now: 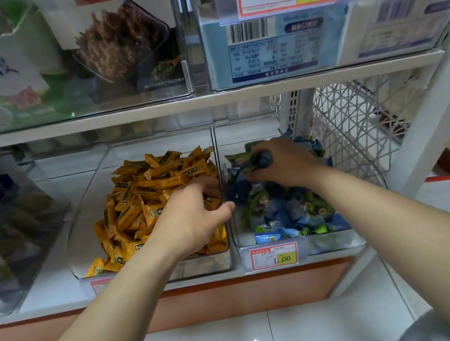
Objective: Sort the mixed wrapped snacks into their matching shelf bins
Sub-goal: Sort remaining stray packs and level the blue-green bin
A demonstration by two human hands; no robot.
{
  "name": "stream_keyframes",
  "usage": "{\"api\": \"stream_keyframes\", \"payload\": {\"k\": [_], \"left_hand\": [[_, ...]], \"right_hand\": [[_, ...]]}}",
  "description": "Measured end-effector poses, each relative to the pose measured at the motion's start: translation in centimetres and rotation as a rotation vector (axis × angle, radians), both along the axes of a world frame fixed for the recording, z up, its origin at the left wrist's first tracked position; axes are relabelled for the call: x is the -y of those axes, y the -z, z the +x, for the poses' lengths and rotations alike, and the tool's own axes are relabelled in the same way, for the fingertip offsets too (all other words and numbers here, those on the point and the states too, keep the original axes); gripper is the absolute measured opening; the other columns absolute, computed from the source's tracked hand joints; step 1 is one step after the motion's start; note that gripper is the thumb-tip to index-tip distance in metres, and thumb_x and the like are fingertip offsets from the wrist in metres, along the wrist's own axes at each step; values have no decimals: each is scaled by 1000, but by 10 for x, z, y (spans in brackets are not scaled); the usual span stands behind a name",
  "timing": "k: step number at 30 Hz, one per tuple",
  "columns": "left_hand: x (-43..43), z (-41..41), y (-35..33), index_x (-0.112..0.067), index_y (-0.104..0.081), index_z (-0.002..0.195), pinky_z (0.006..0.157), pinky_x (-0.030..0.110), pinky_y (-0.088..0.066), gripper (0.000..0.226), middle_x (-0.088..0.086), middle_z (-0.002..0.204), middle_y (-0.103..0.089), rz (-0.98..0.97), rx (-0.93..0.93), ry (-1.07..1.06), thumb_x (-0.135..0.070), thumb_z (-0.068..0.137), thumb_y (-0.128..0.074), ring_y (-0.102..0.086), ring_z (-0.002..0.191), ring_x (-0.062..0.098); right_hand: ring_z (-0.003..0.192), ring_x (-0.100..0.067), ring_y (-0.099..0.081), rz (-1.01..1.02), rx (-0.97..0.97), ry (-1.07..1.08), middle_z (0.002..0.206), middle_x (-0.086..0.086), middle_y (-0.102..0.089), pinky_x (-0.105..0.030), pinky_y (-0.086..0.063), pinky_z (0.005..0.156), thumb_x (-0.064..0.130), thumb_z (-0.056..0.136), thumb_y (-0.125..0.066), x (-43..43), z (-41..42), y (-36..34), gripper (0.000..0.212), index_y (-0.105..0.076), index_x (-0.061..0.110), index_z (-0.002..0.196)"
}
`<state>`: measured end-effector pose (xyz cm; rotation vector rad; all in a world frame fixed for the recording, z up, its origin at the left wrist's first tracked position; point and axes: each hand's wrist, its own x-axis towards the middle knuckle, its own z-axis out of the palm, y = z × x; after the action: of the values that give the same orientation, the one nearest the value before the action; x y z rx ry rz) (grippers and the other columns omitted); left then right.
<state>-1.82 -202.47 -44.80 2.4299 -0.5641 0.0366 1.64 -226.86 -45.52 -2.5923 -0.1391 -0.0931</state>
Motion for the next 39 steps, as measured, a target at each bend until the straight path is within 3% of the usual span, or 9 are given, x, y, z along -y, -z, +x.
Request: {"api": "stream_keyframes", "payload": {"k": [5,7,10,14,18,22,27,34,39], "left_hand": [[-1,-1,-1,-32,-60,125,81,17,-47,45,-19,110,-65,-4,3,13,-50,85,-67,-59,100,0],[-2,-2,-1,-33,-59,125,83,20,-49,43,-20,111,-64,-6,-3,16,-51,86,-67,-60,98,1],[-3,-3,0,-34,-59,125,85,22,-50,42,-20,110,-63,-4,1,22,-50,86,-67,-59,99,2],[-1,-3,-1,-32,-57,128,86,26,-53,45,-17,112,-64,6,2,26,-50,87,-66,-61,98,5],[-1,-3,-1,-28,-56,130,86,30,-55,49,-14,115,-64,14,-2,22,-50,88,-65,-62,98,8],[-1,-4,-1,-28,-57,129,87,33,-55,46,-14,114,-65,0,-6,26,-47,88,-65,-62,98,8],[3,-5,-2,-28,-59,127,87,34,-56,42,-14,114,-65,-32,-27,7,-42,88,-67,-63,98,7],[1,-3,-2,-33,-58,122,71,11,-46,39,-26,101,-60,-37,-42,2,-46,87,-68,-59,88,-5],[0,-7,-8,-33,-57,129,73,10,-45,46,-26,108,-62,43,7,-1,-48,87,-67,-60,91,-5]], "right_hand": [[133,-34,-37,-355,-125,93,148,-5,-37,-45,-37,99,66,81,-65,12,-1,-11,61,-52,44,136],[132,-32,-34,-376,-20,81,142,-1,-42,-49,-41,100,62,83,-63,5,-9,-19,51,-57,44,130],[106,-19,-56,-298,-37,-32,108,11,-57,-33,-49,75,61,81,-65,-6,-27,-27,35,-65,40,110],[122,-22,-55,-559,-606,-141,143,5,-52,-34,-51,92,78,66,-68,-14,-44,-16,99,-36,34,149],[140,-23,-40,-573,-740,-184,160,4,-31,-36,-41,108,86,62,-62,-24,-38,5,117,-16,34,157],[128,-24,-52,-495,-569,-186,150,3,-46,-36,-48,101,86,58,-64,-33,-36,30,114,-27,33,152],[99,-9,-60,-77,-401,-174,117,13,-64,-19,-43,70,55,63,-82,-35,-30,40,66,-55,36,120],[99,-15,-61,122,30,120,108,9,-62,-27,-45,71,54,74,-78,2,-6,-3,56,-60,25,118],[130,-27,-47,-88,-102,129,147,-3,-46,-38,-42,101,53,83,-71,18,-10,-9,73,-42,30,145]]}}
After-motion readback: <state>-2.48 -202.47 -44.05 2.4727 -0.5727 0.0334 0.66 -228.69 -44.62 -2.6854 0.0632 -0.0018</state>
